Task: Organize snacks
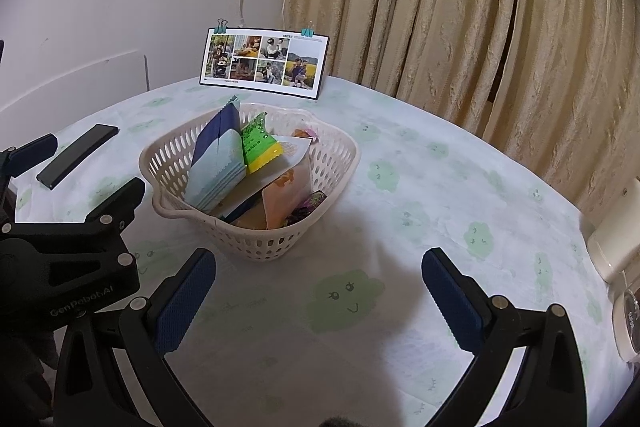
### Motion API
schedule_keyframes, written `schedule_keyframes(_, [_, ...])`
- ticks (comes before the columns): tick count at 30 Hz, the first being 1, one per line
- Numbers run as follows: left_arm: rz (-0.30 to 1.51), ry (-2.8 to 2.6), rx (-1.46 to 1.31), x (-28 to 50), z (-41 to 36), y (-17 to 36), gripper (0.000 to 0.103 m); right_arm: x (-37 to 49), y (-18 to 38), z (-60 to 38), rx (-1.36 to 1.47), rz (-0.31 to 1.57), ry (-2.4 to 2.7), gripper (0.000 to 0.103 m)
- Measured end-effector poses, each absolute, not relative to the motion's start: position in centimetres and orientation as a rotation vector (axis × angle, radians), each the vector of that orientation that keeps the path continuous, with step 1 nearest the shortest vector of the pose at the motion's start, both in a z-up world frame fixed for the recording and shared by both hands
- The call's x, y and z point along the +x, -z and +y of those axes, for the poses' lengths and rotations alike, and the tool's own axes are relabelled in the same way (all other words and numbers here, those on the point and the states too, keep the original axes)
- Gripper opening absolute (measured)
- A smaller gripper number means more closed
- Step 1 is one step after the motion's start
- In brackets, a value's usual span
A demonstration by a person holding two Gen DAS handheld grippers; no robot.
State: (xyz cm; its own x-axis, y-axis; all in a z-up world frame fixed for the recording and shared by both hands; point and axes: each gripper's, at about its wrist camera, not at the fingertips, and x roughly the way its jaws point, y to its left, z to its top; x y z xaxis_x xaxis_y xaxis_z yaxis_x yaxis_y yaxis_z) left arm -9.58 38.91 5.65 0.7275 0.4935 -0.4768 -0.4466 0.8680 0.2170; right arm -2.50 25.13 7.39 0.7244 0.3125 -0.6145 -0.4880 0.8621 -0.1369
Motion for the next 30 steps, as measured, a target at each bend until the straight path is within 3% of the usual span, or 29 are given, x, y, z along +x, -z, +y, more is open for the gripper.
schedule_keyframes(30, [0.553, -0.515, 0.09, -9.44, 38.78, -5.6, 0.103, -2.65, -7.08, 25.31, -0.325, 0.606, -0.458, 0.103])
